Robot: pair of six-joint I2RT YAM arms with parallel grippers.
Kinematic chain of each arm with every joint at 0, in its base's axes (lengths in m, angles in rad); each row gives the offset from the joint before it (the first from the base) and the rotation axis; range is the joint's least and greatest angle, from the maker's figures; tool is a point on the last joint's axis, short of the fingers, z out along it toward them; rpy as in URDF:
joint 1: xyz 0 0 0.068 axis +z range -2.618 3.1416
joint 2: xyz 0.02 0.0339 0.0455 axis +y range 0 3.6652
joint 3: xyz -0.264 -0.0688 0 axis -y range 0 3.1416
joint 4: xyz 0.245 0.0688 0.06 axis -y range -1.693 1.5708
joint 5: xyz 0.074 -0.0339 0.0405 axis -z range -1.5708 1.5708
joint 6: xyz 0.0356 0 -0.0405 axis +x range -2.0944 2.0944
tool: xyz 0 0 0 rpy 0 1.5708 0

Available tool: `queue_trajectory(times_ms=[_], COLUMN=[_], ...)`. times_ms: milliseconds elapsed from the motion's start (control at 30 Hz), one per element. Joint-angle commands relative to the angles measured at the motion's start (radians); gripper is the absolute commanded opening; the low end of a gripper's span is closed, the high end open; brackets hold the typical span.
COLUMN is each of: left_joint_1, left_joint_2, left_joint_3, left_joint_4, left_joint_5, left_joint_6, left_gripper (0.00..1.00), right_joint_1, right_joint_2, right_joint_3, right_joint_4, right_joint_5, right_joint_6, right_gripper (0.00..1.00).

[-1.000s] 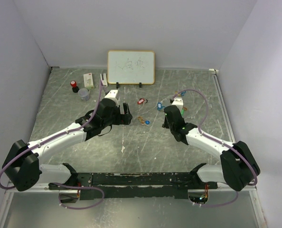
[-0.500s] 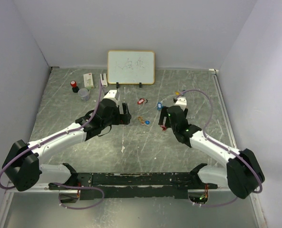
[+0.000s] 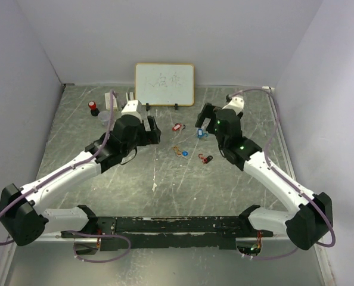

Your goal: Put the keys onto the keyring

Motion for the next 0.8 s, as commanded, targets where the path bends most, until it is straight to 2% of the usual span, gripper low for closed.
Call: queue_trajectory(times_ms=[0,67,133,267,500,767], left_joint_1=[0.007,0.007,0.006,0.007,0.007,0.006], left_joint_2=[-0.043,-0.058,-0.077,-0.15,-0.178,-0.187], left_joint_3=[0.104,0.111,0.11,0.029,0.009,-0.018], left_joint_4=[-0.108,-0.13,-0.163,-0.101,-0.074,-0.015], left_joint_5=[-0.183,-0.22,-0.227,-0.19,-0.155,-0.098], left_joint_6=[-0.059,-0.068,-0.089,-0.083,-0.077,-0.079], left_gripper=[1.0,1.0,1.0,1.0,1.0,1.0], right_joint_1=[-0.005,-0.005,-0.004,-0.002,-0.001,0.001], right_joint_2=[0.022,0.004,-0.039,-0.122,-0.075,-0.064], right_joint_3=[0.13,0.125,0.055,-0.06,0.017,0.026], right_joint_4=[-0.115,-0.124,-0.042,0.051,-0.122,-0.147], right_joint_5=[0.103,0.089,0.0,-0.072,0.028,0.052], right_joint_6=[0.122,0.176,0.156,0.128,0.151,0.153], right_gripper=[1.0,1.0,1.0,1.0,1.0,1.0])
